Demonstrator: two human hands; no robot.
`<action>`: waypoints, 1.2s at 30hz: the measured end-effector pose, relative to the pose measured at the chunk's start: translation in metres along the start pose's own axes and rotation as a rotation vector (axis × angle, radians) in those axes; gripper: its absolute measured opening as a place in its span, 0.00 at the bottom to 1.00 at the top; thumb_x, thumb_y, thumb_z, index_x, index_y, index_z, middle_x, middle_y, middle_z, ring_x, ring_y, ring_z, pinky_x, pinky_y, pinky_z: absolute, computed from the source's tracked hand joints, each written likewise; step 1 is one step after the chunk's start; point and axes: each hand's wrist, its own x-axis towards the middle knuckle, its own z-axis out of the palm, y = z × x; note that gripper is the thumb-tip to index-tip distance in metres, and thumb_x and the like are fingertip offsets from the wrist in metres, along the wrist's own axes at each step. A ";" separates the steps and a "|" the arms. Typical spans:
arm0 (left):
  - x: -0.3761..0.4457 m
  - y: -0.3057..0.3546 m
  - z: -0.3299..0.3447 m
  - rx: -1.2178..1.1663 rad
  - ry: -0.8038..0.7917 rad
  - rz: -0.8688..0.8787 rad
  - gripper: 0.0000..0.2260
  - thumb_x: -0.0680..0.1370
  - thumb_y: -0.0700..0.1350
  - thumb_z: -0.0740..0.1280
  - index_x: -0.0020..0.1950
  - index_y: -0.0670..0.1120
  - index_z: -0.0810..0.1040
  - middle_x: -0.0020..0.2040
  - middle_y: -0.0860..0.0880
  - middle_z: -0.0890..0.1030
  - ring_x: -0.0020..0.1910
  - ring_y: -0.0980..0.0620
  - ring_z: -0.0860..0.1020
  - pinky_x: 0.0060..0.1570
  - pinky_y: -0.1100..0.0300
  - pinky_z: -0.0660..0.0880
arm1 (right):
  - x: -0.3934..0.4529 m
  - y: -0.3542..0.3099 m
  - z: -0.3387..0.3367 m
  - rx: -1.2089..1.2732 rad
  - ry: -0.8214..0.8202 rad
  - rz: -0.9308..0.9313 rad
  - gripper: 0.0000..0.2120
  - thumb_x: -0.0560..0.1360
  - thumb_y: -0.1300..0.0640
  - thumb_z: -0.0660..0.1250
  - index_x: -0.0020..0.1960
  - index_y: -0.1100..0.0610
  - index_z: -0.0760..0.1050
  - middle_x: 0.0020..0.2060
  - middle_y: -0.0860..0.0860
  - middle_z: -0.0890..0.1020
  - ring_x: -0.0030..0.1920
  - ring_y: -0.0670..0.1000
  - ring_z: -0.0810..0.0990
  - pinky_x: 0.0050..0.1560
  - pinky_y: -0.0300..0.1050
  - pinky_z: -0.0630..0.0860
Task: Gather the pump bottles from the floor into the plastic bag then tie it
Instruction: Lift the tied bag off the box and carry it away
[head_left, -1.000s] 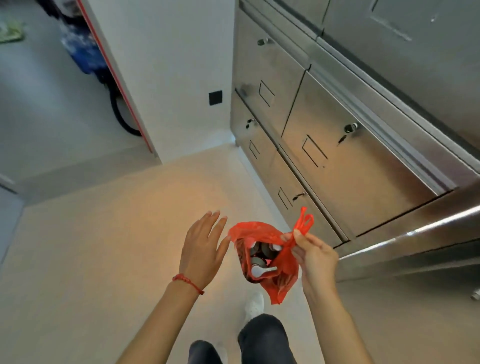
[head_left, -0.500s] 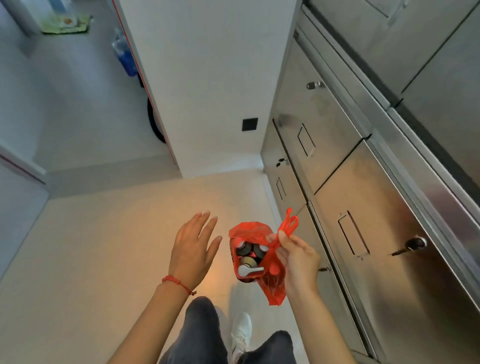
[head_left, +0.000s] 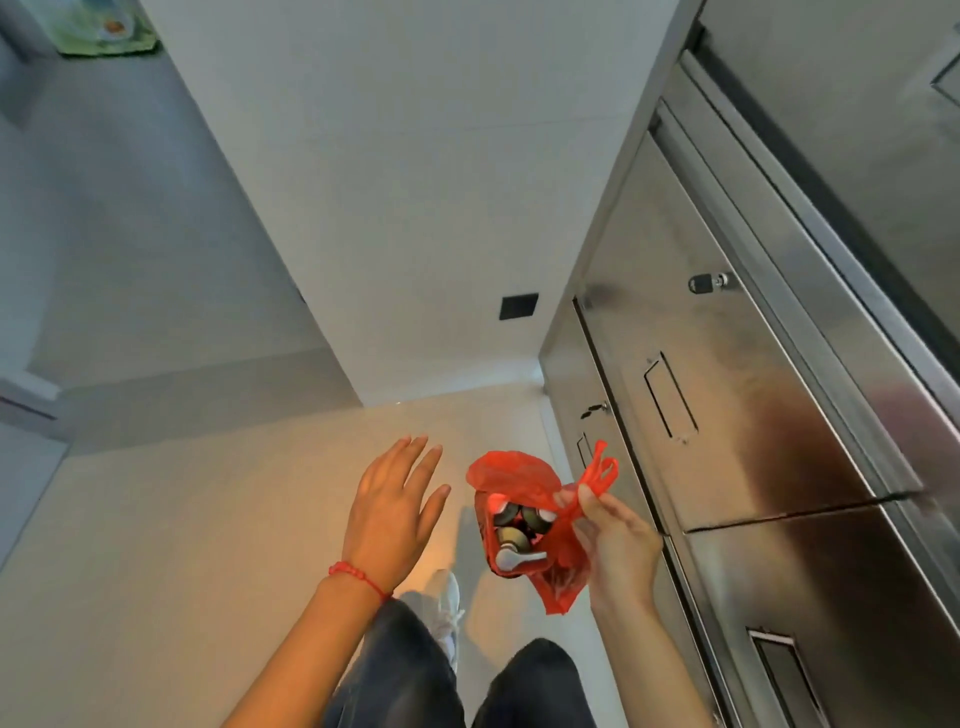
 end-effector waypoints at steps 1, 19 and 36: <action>0.015 -0.003 -0.001 0.005 -0.006 0.008 0.31 0.79 0.58 0.41 0.59 0.41 0.76 0.59 0.39 0.79 0.58 0.38 0.77 0.54 0.41 0.74 | 0.011 -0.004 0.009 -0.015 0.003 -0.001 0.02 0.70 0.63 0.69 0.42 0.61 0.81 0.33 0.54 0.85 0.39 0.52 0.84 0.41 0.42 0.77; 0.229 -0.049 0.074 -0.015 -0.070 -0.088 0.29 0.79 0.57 0.44 0.60 0.40 0.76 0.60 0.38 0.78 0.60 0.37 0.75 0.56 0.40 0.72 | 0.258 0.008 0.132 -0.050 0.043 0.207 0.03 0.70 0.63 0.70 0.44 0.60 0.81 0.42 0.58 0.84 0.43 0.54 0.83 0.33 0.36 0.77; 0.351 -0.170 0.268 0.002 -0.042 -0.029 0.26 0.80 0.55 0.47 0.60 0.38 0.76 0.60 0.37 0.78 0.60 0.37 0.75 0.57 0.43 0.70 | 0.479 0.189 0.173 -0.139 0.122 0.251 0.09 0.70 0.62 0.70 0.48 0.65 0.79 0.47 0.60 0.82 0.49 0.57 0.81 0.49 0.47 0.77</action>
